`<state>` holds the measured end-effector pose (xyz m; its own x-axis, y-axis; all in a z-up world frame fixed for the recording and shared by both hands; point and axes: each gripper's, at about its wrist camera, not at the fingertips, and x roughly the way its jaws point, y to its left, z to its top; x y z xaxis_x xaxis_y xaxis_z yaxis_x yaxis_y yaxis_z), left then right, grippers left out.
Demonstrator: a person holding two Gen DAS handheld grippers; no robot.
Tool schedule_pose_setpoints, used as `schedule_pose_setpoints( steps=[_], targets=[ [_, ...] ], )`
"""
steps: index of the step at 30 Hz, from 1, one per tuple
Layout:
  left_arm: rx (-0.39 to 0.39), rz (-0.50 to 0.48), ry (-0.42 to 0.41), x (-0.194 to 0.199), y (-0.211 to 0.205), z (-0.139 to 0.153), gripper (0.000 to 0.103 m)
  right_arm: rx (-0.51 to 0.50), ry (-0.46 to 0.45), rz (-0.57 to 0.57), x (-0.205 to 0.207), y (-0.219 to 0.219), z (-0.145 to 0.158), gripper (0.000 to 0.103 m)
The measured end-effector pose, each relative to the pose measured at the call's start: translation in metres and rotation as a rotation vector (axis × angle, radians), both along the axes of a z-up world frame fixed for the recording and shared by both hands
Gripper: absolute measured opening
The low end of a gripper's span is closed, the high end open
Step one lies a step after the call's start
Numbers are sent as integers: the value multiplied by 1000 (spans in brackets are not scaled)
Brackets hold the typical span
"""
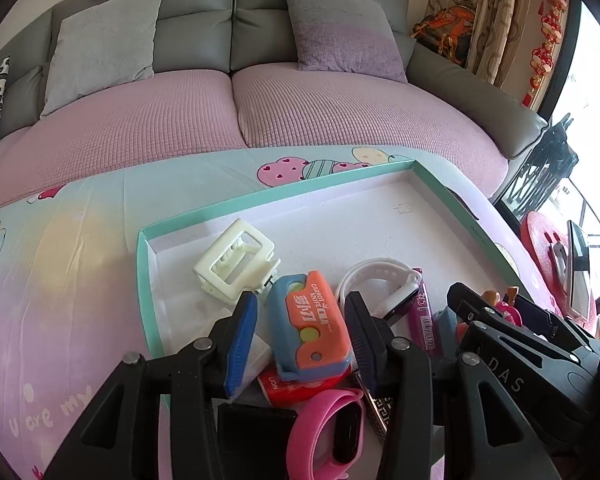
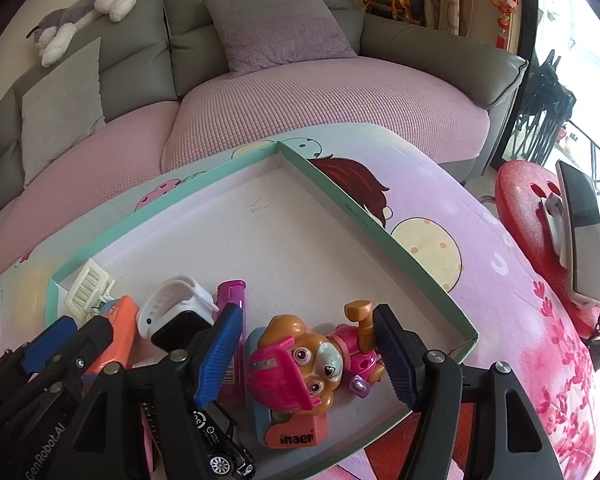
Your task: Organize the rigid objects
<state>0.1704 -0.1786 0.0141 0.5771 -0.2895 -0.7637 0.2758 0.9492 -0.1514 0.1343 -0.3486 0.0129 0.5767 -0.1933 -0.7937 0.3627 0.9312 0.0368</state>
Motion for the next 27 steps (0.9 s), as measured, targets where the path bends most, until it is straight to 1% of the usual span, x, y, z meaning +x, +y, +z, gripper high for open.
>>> schedule_pose_setpoints(
  steps=[1,4,8,9,11,12,13,14,15,17,18,19,21,27],
  targets=[
    [1,3,-6,-1,1,3,56,8,-1,1,0,0,1,73],
    [1,20,-16,-2,7,11,57,33,-10,6,-2,-1,4,76],
    [-2,57,-20,-3,18,18,58,16,2,17,-1,3,5,80],
    [1,70,-21,-2,21,19,58,12,3,23,-1,4,5,81],
    [15,104,-19,-1,28,19,60,2,3,39,-1,7,6,91],
    [24,124,-14,1,32,18,68,-6,3,44,-1,9,6,92],
    [32,144,-7,3,35,17,77,-10,3,49,0,11,6,97],
    [38,163,0,4,39,15,79,-11,4,55,0,12,6,102],
    [42,180,6,6,44,13,80,-11,4,61,1,13,6,103],
    [51,212,18,9,52,9,81,-14,5,65,1,15,6,103],
    [59,227,27,10,55,6,84,-16,5,66,2,15,6,103],
    [69,242,35,12,59,4,86,-18,6,67,2,16,5,103],
    [86,273,52,15,66,-1,86,-21,9,67,3,16,5,103],
    [86,324,108,22,82,-18,86,-37,18,71,4,19,4,103]
  ],
)
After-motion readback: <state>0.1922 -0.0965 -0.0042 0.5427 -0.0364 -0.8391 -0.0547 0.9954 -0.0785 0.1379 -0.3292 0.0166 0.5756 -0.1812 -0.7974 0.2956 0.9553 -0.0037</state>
